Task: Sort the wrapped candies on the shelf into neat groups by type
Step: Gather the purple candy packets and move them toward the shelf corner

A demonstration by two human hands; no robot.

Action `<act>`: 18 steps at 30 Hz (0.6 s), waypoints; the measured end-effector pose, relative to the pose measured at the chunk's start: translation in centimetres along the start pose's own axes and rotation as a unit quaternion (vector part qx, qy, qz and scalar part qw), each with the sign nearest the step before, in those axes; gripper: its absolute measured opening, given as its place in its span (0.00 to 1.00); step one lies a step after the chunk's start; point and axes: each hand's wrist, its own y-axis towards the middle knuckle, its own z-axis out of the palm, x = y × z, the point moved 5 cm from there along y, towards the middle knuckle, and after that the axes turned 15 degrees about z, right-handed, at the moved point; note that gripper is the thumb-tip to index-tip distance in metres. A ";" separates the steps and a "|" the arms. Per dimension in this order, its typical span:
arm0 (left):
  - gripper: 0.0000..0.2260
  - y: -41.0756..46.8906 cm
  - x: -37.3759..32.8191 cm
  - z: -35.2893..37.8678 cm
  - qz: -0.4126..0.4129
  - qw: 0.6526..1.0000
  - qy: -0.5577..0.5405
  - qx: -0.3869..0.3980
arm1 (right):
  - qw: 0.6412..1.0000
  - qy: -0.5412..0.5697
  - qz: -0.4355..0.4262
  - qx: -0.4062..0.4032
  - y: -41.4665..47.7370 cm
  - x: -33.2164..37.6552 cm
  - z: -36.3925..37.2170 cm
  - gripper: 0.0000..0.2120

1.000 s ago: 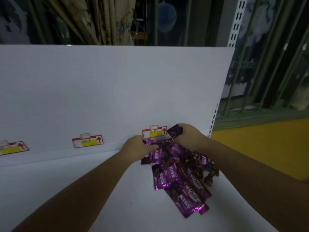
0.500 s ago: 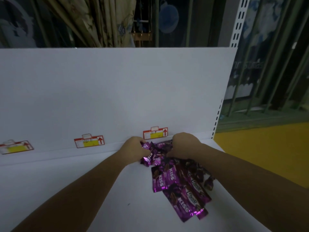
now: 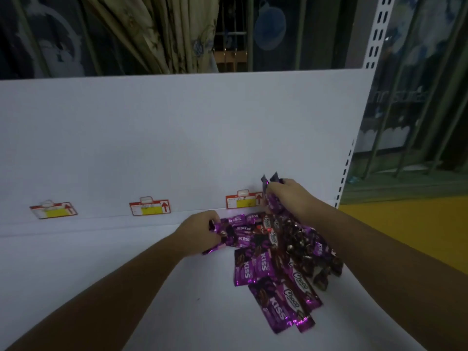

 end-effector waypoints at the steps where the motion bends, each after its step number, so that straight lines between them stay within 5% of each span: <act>1: 0.05 -0.2 0.0 0.1 0.007 1.000 0.018 0.004 | 1.000 0.005 -0.005 0.014 -0.1 0.0 0.2 0.09; 6: 0.04 -1.3 0.0 0.2 -0.018 0.998 0.060 0.003 | 0.998 -0.023 -0.047 0.031 0.2 -0.1 1.3 0.09; 11: 0.16 -4.7 0.4 -1.4 -0.057 0.992 0.110 0.015 | 0.983 -0.125 -0.081 0.110 0.7 -0.5 5.2 0.10; 18: 0.04 -14.0 2.5 -6.1 -0.162 0.971 0.154 -0.088 | 0.875 -0.395 -0.258 0.111 -1.1 0.4 15.0 0.06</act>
